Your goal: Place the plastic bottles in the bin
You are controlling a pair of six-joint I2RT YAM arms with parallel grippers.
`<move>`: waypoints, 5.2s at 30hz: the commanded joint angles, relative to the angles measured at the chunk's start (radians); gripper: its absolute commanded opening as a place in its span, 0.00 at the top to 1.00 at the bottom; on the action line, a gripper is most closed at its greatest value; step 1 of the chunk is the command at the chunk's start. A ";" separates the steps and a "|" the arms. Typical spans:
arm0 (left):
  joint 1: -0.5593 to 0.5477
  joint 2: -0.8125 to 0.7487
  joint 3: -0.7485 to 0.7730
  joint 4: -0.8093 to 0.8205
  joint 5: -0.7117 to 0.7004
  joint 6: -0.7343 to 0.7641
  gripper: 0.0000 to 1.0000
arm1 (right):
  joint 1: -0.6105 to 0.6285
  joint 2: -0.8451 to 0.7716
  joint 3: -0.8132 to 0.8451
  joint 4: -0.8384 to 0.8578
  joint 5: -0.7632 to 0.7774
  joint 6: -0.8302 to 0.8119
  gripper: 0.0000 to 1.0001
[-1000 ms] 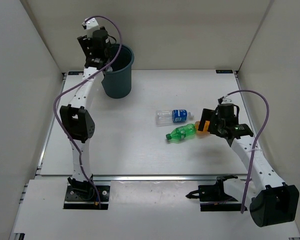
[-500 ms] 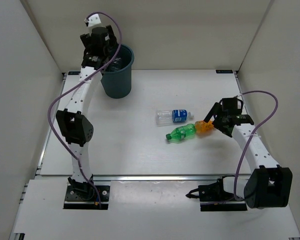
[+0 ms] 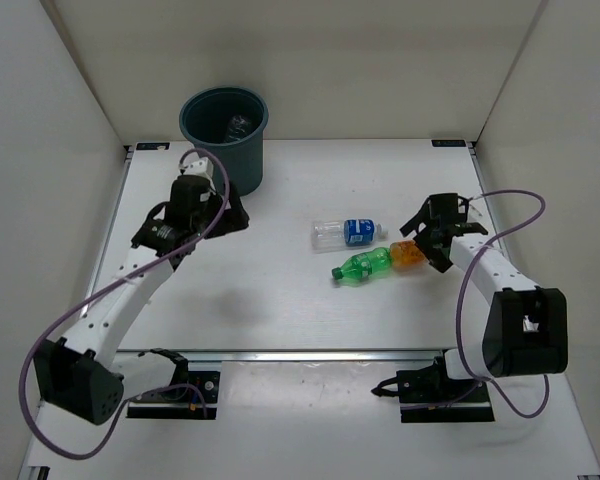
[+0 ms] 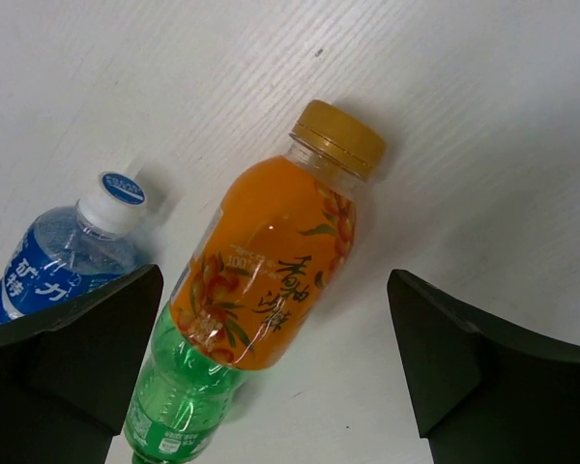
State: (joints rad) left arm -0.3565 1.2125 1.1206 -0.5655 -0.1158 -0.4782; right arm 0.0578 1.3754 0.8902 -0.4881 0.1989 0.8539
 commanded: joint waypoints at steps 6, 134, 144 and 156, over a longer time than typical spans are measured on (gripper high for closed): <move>-0.015 -0.226 -0.177 -0.016 0.204 -0.134 0.01 | 0.023 0.086 -0.053 0.098 -0.004 0.090 0.02; 0.116 0.842 1.171 0.410 -0.432 0.309 0.01 | 0.275 -0.096 0.007 -0.013 -0.075 -0.130 0.01; -0.013 0.417 0.746 0.108 -0.074 0.246 0.01 | 0.286 0.069 0.018 0.032 -0.012 -0.059 0.01; -0.140 -0.091 -0.030 0.127 0.256 0.007 0.01 | 0.313 0.136 -0.060 0.120 0.013 -0.023 0.11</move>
State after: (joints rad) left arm -0.4358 1.1606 1.1217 -0.3622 0.0799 -0.4400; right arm 0.3595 1.5173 0.8360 -0.3958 0.1780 0.8017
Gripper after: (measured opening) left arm 0.987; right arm 0.892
